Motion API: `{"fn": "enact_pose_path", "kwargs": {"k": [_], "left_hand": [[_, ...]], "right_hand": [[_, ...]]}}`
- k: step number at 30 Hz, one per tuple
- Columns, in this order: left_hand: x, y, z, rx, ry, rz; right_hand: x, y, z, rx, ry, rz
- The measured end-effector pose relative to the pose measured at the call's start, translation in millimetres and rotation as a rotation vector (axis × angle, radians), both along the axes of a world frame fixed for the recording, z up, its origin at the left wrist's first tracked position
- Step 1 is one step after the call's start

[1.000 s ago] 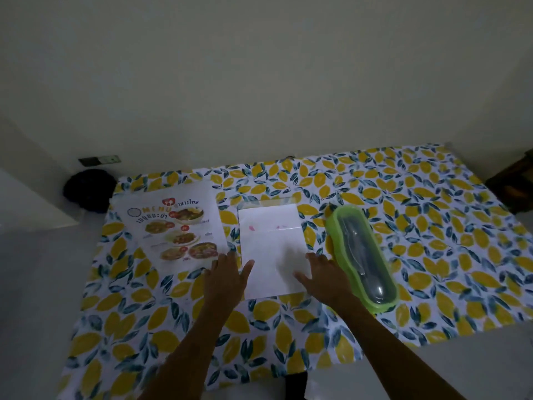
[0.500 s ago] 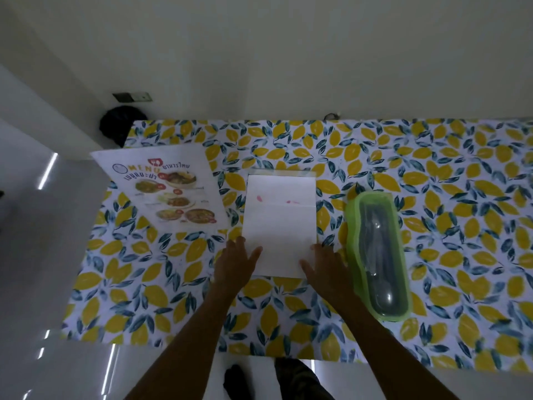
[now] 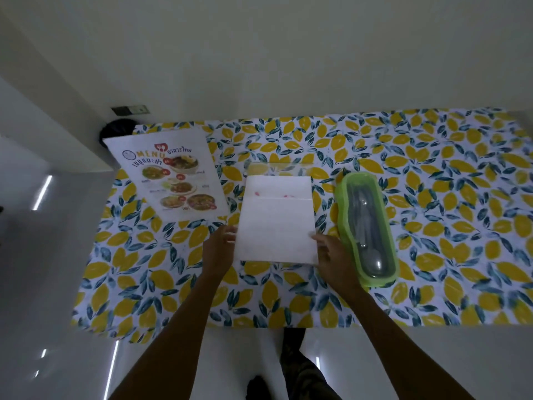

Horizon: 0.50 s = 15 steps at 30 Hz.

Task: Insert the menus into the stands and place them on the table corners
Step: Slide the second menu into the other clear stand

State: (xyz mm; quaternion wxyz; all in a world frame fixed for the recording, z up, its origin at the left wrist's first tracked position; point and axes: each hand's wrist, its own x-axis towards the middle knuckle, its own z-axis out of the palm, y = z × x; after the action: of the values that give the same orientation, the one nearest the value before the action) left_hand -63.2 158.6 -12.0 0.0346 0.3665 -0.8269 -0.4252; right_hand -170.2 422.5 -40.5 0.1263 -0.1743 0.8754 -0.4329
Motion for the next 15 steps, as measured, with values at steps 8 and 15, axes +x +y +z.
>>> {"fn": "enact_pose_path", "kwargs": {"k": [8,15], "left_hand": [[73,5,34,0.004,0.208,-0.111],[100,20,57,0.070,0.367,-0.137]], "right_hand": [[67,38,30,-0.140,0.051,-0.003],[79,49,57,-0.184,0.069,-0.100]]}}
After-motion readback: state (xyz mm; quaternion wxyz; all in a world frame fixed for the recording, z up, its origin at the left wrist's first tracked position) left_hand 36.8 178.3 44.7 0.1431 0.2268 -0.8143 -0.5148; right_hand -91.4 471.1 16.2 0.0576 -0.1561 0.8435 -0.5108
